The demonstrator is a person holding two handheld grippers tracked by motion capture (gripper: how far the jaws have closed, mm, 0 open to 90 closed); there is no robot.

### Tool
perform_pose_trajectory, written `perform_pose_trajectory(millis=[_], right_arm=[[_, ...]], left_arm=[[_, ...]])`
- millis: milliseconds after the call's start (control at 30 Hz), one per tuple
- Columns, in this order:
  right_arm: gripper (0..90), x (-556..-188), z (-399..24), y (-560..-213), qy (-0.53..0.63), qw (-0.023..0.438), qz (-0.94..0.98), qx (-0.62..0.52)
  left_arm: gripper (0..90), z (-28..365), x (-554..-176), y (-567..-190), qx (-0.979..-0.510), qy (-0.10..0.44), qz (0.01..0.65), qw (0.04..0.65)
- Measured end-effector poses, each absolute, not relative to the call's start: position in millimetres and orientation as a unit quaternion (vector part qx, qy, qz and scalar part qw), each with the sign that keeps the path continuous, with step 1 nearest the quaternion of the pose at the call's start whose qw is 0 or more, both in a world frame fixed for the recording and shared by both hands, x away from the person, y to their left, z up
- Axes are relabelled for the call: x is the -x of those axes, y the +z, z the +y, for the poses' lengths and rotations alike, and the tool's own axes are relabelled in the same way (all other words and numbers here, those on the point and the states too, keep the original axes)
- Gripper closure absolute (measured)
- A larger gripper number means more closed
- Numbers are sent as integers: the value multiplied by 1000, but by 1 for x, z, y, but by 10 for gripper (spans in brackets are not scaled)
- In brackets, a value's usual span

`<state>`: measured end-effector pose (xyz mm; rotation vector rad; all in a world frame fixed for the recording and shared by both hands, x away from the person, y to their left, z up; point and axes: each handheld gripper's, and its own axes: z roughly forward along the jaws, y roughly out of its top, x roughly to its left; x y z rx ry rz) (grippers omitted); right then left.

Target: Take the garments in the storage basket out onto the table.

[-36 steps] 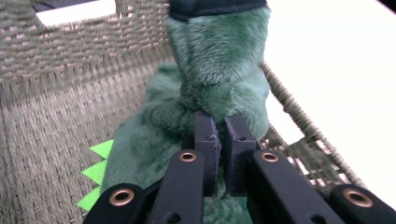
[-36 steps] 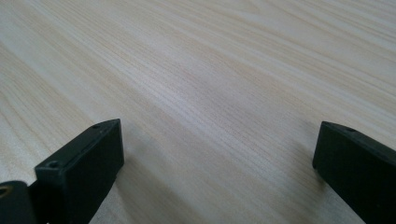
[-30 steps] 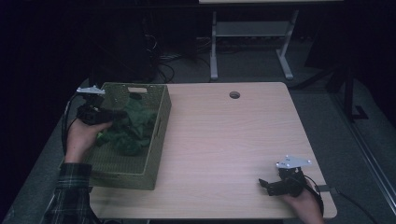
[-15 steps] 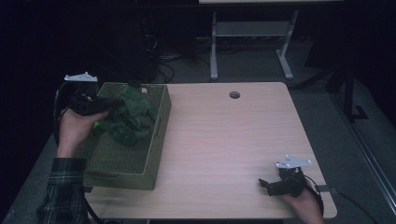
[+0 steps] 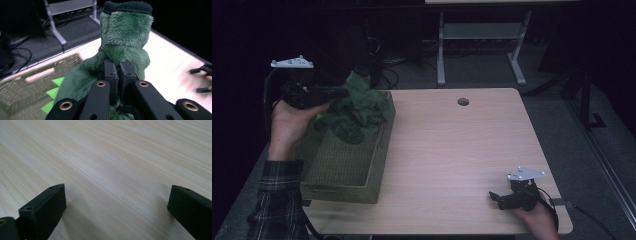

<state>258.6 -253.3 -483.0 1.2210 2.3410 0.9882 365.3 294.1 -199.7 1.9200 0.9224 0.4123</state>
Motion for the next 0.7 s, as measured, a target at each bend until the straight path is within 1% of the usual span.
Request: perform_pose_trajectory(millis=[367, 700], right_arm=[[15, -259, -253, -483, 346, 160, 820, -427], [15, -259, -253, -483, 346, 160, 819, -428]], left_arm=[[863, 256, -366, -197, -786, 151, 342, 493], [863, 215, -368, -199, -794, 133, 315, 503]])
